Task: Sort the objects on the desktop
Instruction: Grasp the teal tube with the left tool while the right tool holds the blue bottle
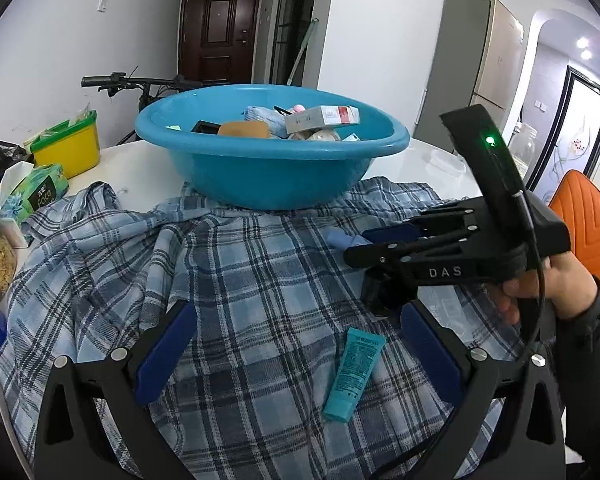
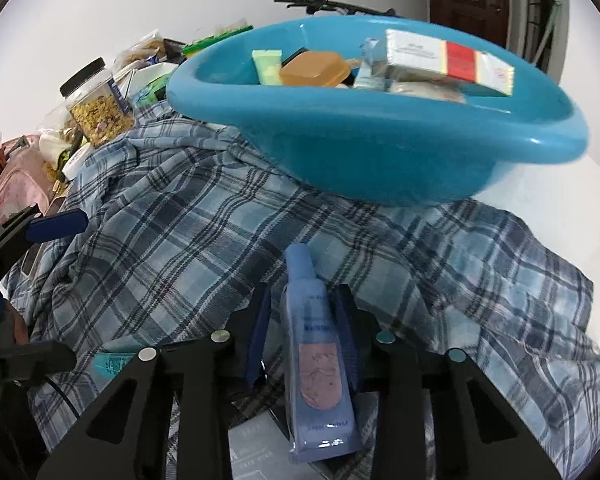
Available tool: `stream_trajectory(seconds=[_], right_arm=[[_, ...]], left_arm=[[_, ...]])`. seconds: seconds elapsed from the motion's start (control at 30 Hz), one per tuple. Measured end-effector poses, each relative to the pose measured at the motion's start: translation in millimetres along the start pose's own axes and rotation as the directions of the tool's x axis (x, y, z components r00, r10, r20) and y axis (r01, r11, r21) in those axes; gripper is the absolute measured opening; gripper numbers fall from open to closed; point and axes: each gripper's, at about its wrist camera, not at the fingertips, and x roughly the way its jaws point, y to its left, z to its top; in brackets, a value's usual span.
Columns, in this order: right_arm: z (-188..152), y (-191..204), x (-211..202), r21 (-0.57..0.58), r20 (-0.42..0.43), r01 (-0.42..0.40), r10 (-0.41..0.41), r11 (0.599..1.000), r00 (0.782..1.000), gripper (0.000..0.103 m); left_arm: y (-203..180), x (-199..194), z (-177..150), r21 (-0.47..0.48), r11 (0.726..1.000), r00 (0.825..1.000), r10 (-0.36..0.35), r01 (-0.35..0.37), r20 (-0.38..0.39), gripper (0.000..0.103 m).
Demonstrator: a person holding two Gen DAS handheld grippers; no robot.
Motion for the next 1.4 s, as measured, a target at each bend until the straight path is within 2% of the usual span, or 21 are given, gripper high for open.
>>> stream_trajectory(seconds=[0.1, 0.27, 0.47, 0.57, 0.83, 1.0, 1.07, 1.13, 1.2, 1.27, 1.4], right_arm=[[0, -5, 3, 0.014, -0.006, -0.031, 0.031, 0.999, 0.999, 0.026], [-1, -9, 4, 0.022, -0.001, -0.054, 0.054, 0.998, 0.999, 0.026], [18, 2, 15, -0.049, -0.116, 0.015, -0.020, 0.999, 0.993, 0.025], [21, 6, 14, -0.077, -0.123, 0.035, -0.045, 0.996, 0.991, 0.021], [-5, -18, -40, 0.030, 0.055, -0.031, 0.030, 0.999, 0.998, 0.021], [-29, -26, -75, 0.060, 0.131, -0.053, 0.045, 0.997, 0.990, 0.021], [-36, -26, -82, 0.062, 0.141, -0.057, 0.047, 0.996, 0.989, 0.021], [-45, -29, -89, 0.068, 0.151, -0.063, 0.052, 0.996, 0.987, 0.021], [-54, -31, -94, 0.073, 0.160, -0.066, 0.053, 0.995, 0.986, 0.021], [-59, -34, -97, 0.080, 0.164, -0.068, 0.054, 0.994, 0.985, 0.021], [-65, -39, -97, 0.094, 0.167, -0.073, 0.056, 0.993, 0.984, 0.021]], left_arm=[[4, -3, 2, 0.009, 1.000, 1.000, 0.002, -0.002, -0.001, 0.103], [8, -4, 5, 0.021, 0.999, 1.000, 0.030, -0.029, -0.009, 0.103], [7, -4, 3, 0.015, 0.999, 0.999, 0.040, -0.039, -0.011, 0.103], [7, -7, 2, 0.001, 0.999, 0.999, 0.033, -0.033, -0.004, 0.103], [1, -11, 1, 0.040, 0.999, 1.000, 0.004, -0.003, -0.004, 0.103], [-26, -1, 0, 0.159, 0.986, 0.998, -0.042, 0.049, -0.049, 0.101], [-34, 5, -5, 0.195, 0.978, 0.995, -0.058, 0.073, -0.084, 0.088], [-40, 11, -12, 0.224, 0.971, 0.991, -0.054, 0.080, -0.119, 0.080], [-40, 16, -19, 0.218, 0.970, 0.985, -0.073, 0.106, -0.155, 0.065], [-39, 21, -24, 0.216, 0.970, 0.981, -0.069, 0.108, -0.184, 0.040], [-40, 23, -29, 0.227, 0.968, 0.978, -0.062, 0.107, -0.199, 0.036]])
